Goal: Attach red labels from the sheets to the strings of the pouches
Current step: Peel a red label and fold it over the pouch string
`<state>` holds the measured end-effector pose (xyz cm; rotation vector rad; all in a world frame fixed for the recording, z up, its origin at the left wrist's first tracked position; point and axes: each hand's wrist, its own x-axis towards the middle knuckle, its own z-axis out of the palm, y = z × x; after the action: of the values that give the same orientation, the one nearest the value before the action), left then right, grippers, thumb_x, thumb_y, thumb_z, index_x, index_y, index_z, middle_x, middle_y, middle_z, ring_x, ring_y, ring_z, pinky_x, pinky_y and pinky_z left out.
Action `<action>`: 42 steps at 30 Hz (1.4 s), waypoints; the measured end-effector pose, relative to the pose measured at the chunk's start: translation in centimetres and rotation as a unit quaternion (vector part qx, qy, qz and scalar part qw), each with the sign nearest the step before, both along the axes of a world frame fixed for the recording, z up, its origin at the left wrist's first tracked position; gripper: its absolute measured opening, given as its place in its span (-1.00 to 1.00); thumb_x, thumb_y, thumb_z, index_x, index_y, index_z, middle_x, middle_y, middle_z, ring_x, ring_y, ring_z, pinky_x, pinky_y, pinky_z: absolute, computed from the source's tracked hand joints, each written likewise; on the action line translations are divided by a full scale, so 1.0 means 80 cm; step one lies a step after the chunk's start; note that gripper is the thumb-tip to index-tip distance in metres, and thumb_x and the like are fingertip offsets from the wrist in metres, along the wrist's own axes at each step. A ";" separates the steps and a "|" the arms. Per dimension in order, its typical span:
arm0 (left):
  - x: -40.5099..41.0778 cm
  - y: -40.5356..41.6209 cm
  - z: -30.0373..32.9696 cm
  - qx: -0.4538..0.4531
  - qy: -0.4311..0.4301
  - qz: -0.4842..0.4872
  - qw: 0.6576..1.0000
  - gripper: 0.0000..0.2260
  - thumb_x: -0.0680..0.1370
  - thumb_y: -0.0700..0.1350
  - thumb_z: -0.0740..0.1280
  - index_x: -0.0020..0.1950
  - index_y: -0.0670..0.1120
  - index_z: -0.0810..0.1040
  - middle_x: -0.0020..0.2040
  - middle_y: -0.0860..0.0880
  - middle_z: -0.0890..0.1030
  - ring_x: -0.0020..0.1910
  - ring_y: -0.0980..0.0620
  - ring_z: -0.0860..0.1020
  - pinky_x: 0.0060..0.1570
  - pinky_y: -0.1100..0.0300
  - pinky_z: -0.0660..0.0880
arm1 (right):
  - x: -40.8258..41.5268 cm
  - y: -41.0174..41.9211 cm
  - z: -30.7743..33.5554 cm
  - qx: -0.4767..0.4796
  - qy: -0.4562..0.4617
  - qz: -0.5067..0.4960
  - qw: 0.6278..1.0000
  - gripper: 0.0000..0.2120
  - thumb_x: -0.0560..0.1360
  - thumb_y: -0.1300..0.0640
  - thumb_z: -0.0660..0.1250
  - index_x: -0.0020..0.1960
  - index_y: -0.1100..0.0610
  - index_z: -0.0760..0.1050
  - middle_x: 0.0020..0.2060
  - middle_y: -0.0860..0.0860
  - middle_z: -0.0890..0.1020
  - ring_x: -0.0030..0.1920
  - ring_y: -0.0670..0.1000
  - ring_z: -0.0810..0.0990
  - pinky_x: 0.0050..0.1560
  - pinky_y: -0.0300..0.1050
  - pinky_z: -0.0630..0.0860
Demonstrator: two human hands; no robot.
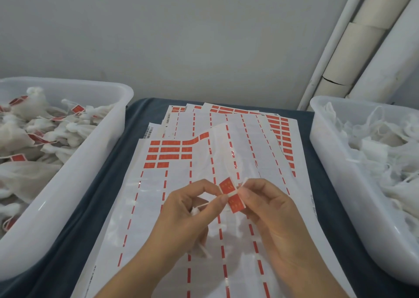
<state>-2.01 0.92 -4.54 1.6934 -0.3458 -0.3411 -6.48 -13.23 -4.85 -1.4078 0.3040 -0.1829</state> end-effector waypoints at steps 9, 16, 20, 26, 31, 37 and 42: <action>0.005 -0.008 -0.010 -0.002 -0.024 0.010 1.000 -0.68 0.21 0.27 0.28 -0.24 0.09 0.63 -0.37 0.13 0.64 -0.32 0.21 0.61 -0.28 0.46 0.50 | 0.001 0.000 0.003 -0.050 -0.011 -0.051 0.997 -0.55 0.16 -0.03 0.43 0.02 -0.02 0.44 -0.29 -0.06 0.70 -0.20 -0.15 0.67 -0.31 -0.56 0.43; -0.001 -0.006 -0.019 0.148 -0.395 0.084 0.903 -0.74 0.43 0.26 0.22 0.06 0.23 0.32 -0.52 0.17 0.37 -0.50 0.22 0.39 -0.57 0.57 0.24 | 0.002 0.002 0.003 -0.065 0.001 -0.039 0.997 -0.54 0.19 -0.05 0.40 0.07 -0.07 0.42 -0.31 -0.11 0.69 -0.19 -0.25 0.64 -0.15 -0.41 0.29; 0.001 -0.004 -0.030 0.142 -0.517 0.059 0.842 -0.79 0.58 0.10 0.11 0.10 0.07 0.46 -0.39 0.07 0.61 -0.49 0.22 0.46 -0.47 0.46 0.46 | -0.001 0.004 0.006 -0.084 -0.022 -0.022 0.996 -0.55 0.21 -0.01 0.40 0.08 -0.06 0.42 -0.31 -0.11 0.70 -0.17 -0.23 0.65 -0.21 -0.54 0.39; 0.002 -0.004 -0.031 0.120 -0.472 0.055 0.872 -0.73 0.55 0.06 0.23 0.00 -0.06 0.64 -0.37 0.06 0.63 -0.47 0.19 0.52 -0.46 0.40 0.48 | -0.006 0.003 0.004 -0.266 -0.075 -0.072 0.958 -0.63 0.26 -0.14 0.38 0.05 -0.20 0.43 -0.22 -0.39 0.62 -0.02 -0.38 0.54 0.08 -0.41 0.31; 0.000 -0.005 -0.028 0.118 -0.448 0.054 0.884 -0.78 0.47 0.03 0.31 -0.03 -0.04 0.66 -0.33 0.09 0.65 -0.46 0.22 0.54 -0.46 0.38 0.51 | -0.011 -0.001 0.010 -0.357 -0.124 -0.102 0.920 -0.71 0.43 -0.18 0.21 0.15 -0.27 0.39 -0.07 -0.38 0.62 0.03 -0.42 0.51 -0.06 -0.65 0.32; -0.002 -0.004 -0.008 -0.111 -0.006 0.174 0.978 -0.79 0.13 0.23 0.35 -0.30 0.26 0.66 -0.58 0.02 0.43 -0.65 0.10 0.32 -0.66 0.30 0.35 | -0.010 0.004 0.015 -0.145 -0.058 -0.090 0.984 -0.73 0.27 -0.19 0.35 -0.04 -0.23 0.51 -0.06 -0.33 0.61 -0.02 -0.23 0.60 -0.12 -0.33 0.55; -0.006 -0.007 -0.004 -0.176 0.044 0.165 0.970 -0.72 0.18 0.15 0.41 -0.23 0.04 0.71 -0.60 0.00 0.31 -0.62 0.13 0.23 -0.62 0.31 0.25 | -0.003 0.024 0.006 -0.049 -0.035 -0.019 0.998 -0.59 0.09 -0.15 0.42 -0.12 0.01 0.59 -0.13 -0.18 0.69 -0.07 -0.08 0.66 -0.12 -0.26 0.61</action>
<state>-2.47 0.34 -4.90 1.3517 -0.0496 -0.0998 -6.68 -11.34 -4.34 -1.4892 0.2666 -0.2818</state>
